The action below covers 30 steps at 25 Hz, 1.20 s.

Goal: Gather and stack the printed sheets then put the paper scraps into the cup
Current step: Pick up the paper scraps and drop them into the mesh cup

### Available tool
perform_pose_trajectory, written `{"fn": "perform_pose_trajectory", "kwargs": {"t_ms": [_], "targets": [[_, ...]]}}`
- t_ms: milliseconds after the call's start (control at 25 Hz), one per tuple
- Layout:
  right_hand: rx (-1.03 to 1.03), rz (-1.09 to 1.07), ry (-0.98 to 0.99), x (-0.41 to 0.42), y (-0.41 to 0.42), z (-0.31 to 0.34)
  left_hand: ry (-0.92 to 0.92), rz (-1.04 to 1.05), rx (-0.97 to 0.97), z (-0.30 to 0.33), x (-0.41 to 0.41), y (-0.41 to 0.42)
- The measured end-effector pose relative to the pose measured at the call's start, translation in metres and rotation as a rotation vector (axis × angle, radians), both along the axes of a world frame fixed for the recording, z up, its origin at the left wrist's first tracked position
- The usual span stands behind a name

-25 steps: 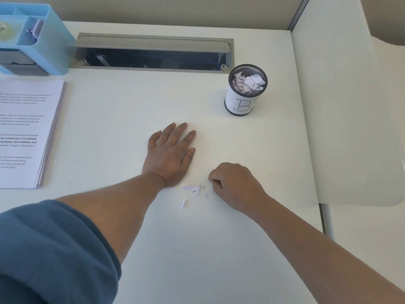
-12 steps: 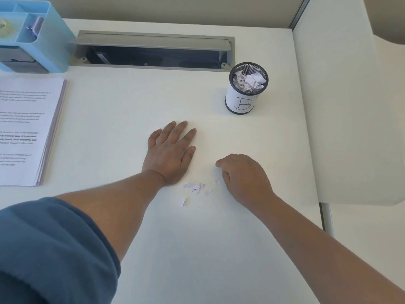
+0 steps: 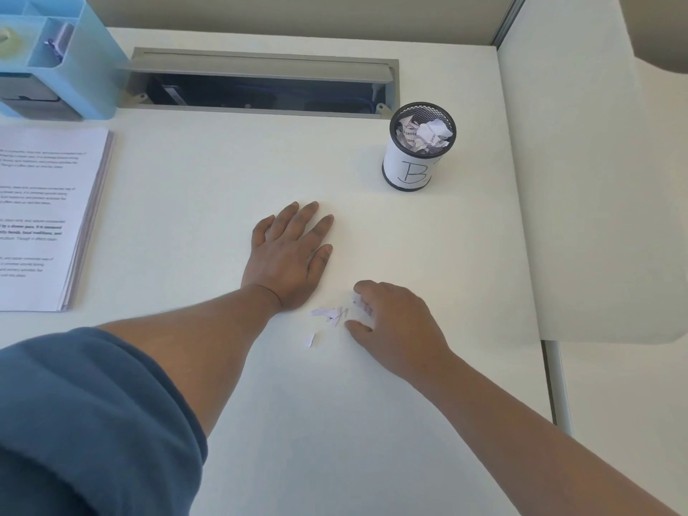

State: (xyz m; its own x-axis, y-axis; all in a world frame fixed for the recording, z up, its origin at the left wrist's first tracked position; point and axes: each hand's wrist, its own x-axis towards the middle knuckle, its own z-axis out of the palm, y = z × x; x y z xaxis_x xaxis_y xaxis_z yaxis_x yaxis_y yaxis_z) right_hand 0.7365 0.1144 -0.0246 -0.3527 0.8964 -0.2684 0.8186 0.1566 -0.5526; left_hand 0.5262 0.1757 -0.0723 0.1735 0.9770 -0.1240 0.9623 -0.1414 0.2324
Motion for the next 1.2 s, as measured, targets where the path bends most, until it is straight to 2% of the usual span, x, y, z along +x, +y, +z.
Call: {"fn": "perform_pose_trajectory", "kwargs": {"t_ms": [240, 640, 880, 1040, 1200], "targets": [[0.033, -0.063, -0.021, -0.012, -0.008, -0.005, -0.002, 0.002, -0.004, 0.0, 0.0, 0.001], [0.033, -0.022, 0.005, -0.008, 0.0, -0.008, 0.006, 0.004, -0.006, 0.0, 0.0, 0.001], [-0.205, -0.481, 0.448, 0.017, 0.035, 0.015, -0.003, 0.007, -0.005, 0.0, 0.0, 0.001], [-0.086, -0.571, 0.612, 0.026, 0.082, 0.041, 0.003, 0.006, -0.01, 0.0, 0.0, 0.001], [0.127, -0.529, 0.543, 0.032, 0.135, 0.063, 0.004, 0.005, -0.015, 0.0, -0.001, 0.0]]}}
